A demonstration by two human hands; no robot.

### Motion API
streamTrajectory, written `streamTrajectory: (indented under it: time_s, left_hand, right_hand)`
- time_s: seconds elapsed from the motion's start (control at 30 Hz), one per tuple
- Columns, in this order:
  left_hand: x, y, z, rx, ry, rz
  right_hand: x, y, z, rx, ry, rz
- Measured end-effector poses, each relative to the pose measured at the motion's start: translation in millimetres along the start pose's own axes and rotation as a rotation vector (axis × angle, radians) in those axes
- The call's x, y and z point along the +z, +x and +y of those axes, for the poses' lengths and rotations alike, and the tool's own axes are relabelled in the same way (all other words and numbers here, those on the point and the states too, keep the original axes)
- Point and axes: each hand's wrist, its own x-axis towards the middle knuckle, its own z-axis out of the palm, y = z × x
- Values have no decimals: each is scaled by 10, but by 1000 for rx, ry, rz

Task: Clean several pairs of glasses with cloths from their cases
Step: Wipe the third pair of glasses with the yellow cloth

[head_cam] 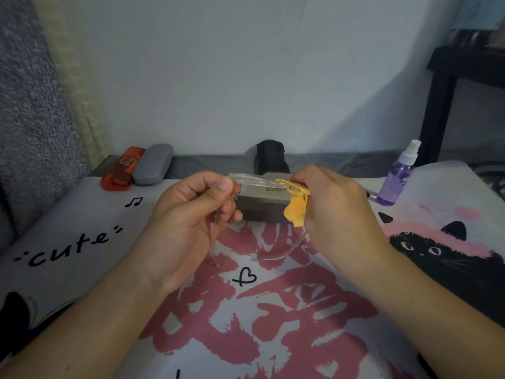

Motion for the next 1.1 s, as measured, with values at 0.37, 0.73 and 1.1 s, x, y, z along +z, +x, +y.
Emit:
streamTrajectory:
  time_s: [0.37, 0.73, 1.1]
  left_hand:
    - [8, -37, 34, -46, 101, -92]
    - [-143, 69, 35, -97, -135, -66]
    - [-622, 78, 219, 287, 345, -324]
  right_hand:
    - [47, -11, 71, -302, 30, 261]
    - [29, -97, 130, -519, 75, 436]
    - [-267, 175, 329, 584, 1239, 207]
